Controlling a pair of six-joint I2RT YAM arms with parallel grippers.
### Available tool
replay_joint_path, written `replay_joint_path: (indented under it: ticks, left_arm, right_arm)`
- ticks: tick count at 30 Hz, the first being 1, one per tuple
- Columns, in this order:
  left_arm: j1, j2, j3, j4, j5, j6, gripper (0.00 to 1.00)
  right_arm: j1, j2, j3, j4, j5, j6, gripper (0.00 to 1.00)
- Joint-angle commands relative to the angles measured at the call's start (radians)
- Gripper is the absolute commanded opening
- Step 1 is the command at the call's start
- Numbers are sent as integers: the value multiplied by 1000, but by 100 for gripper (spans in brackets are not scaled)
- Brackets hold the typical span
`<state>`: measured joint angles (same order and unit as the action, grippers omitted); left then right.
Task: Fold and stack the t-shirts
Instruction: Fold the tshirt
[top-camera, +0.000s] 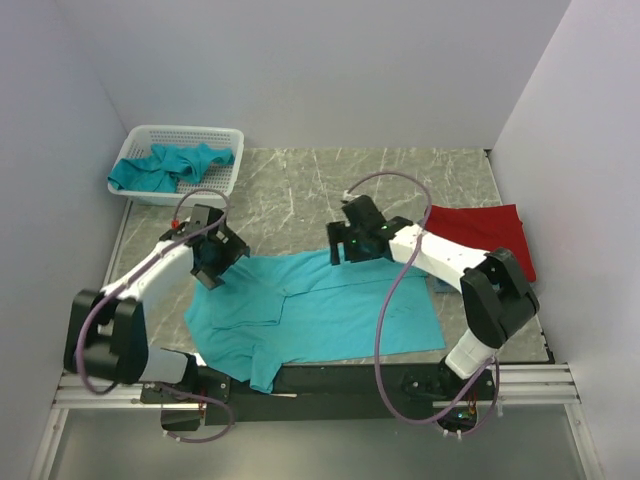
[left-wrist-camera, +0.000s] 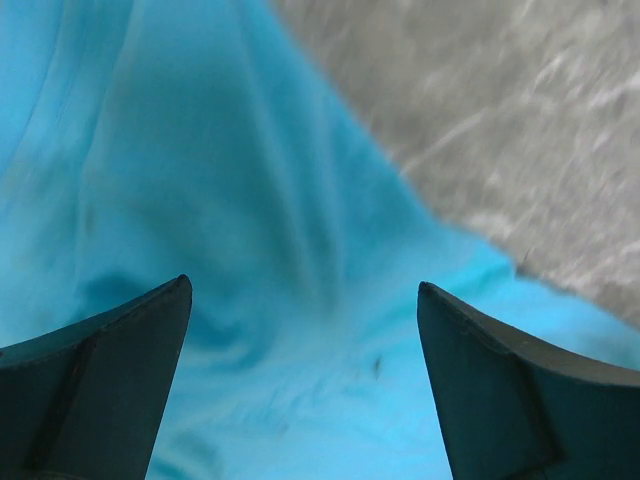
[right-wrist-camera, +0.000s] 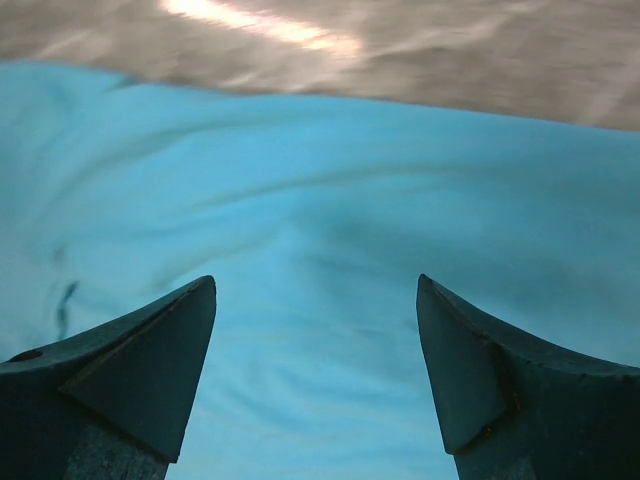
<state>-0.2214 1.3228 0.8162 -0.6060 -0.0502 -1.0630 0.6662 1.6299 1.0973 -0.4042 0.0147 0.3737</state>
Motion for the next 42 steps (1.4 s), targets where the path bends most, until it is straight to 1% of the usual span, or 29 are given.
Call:
replay_joint_path:
  ticks: [1, 3, 7, 11, 16, 18, 19, 20, 28, 31, 32, 37, 42]
  left_arm:
    - [52, 96, 67, 123, 3, 72, 99]
    - [77, 162, 86, 123, -4, 72, 100]
    - [126, 213, 66, 178, 12, 95, 99]
    - [166, 268, 63, 201, 26, 97, 99]
    - [218, 321, 75, 238, 53, 106, 99]
    - [218, 340, 89, 239, 53, 106, 100]
    - [252, 351, 95, 241, 53, 107, 100]
    - [257, 368, 100, 245, 53, 107, 99]
    - [333, 458, 193, 238, 53, 86, 99]
    - [341, 483, 236, 226, 55, 83, 99]
    - [341, 489, 262, 221, 24, 86, 99]
    - [341, 521, 304, 219, 12, 80, 99]
    - [341, 539, 353, 218, 4, 106, 99]
  right_arm:
    - [-97, 8, -17, 22, 28, -2, 87]
    - [-129, 36, -11, 15, 19, -1, 87]
    - [-207, 74, -5, 22, 2, 2, 87]
    - [-241, 132, 12, 24, -21, 5, 87]
    - [-254, 237, 81, 13, -73, 11, 87]
    - [-257, 268, 125, 7, -90, 16, 87]
    - [-258, 281, 137, 2, -93, 16, 87]
    - [-261, 306, 162, 1, -93, 17, 87]
    - [-287, 404, 289, -38, -111, 17, 87]
    - [-301, 426, 332, -39, -128, 19, 87]
    - [-306, 430, 351, -38, -134, 16, 87]
    - [-330, 472, 415, -41, -137, 21, 87]
    - [-358, 504, 483, -51, -163, 4, 87]
